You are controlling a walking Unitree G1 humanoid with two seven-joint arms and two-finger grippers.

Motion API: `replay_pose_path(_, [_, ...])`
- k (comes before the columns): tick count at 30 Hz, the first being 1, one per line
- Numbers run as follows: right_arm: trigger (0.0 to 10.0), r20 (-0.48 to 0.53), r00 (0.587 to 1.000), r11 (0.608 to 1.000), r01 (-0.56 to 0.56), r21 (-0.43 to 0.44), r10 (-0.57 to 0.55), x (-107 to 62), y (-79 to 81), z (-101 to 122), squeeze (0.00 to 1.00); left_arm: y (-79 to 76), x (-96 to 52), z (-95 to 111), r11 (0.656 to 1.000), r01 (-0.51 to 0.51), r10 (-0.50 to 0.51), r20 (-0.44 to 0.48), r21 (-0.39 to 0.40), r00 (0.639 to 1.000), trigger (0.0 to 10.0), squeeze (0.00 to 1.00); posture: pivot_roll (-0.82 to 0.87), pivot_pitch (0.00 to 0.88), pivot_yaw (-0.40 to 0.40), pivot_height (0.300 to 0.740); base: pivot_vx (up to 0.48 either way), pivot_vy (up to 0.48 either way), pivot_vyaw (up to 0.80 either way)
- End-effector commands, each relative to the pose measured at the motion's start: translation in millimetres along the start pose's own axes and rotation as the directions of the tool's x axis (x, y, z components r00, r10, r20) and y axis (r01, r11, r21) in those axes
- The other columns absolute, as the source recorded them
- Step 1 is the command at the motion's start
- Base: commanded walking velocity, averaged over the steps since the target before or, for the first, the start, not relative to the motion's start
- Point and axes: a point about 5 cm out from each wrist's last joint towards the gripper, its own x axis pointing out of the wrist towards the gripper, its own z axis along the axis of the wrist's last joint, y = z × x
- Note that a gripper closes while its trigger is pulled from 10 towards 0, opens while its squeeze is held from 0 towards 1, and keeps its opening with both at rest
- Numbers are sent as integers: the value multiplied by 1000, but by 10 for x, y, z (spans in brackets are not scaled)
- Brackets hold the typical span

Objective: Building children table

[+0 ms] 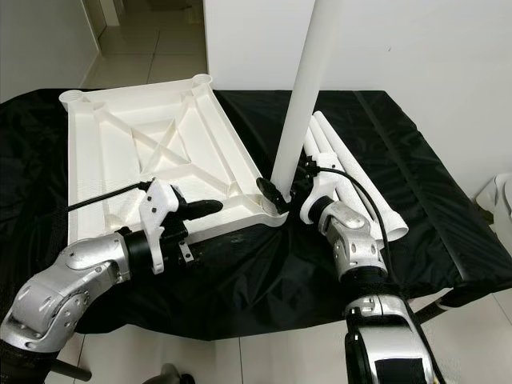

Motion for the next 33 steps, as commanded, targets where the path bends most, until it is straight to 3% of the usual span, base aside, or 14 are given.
replay_pose_path(1, [10000,-7,1000,1000,-28,-3,28,17,11,-16,0,28,13,-27,999,-45,45,-21,-5,999,10000,0,-10,48,-5,740,0,0,0])
replay_pose_path(3, [10000,-6,999,999,-37,-3,37,19,3,-17,0,28,14,-29,999,-47,47,-20,-8,999,10000,0,-10,48,-5,740,0,0,0])
replay_pose_path(4, [0,-8,1000,1000,-27,-1,27,22,-30,-20,0,22,18,-31,999,-47,47,-21,-10,999,10000,0,-6,50,-4,740,0,0,0])
replay_pose_path(15, [0,-71,996,999,-46,0,45,-2,-93,-164,0,0,11,-46,999,-48,48,-31,-14,998,10000,0,-3,47,-2,740,0,0,0])
replay_pose_path(24, [0,-69,997,999,-40,8,40,4,-36,-226,0,-4,24,-47,999,-43,43,-30,-14,999,10000,0,-6,37,-10,740,0,0,0])
replay_pose_path(29, [0,-65,997,998,44,33,-41,24,112,-370,0,-14,34,-57,999,-41,40,-29,-17,999,10000,0,-10,33,-21,740,0,0,0])
replay_pose_path(33, [0,-63,983,983,174,57,-170,30,213,-459,0,-22,38,-65,999,-41,40,-28,-22,999,10000,0,-13,31,-22,740,0,0,0])
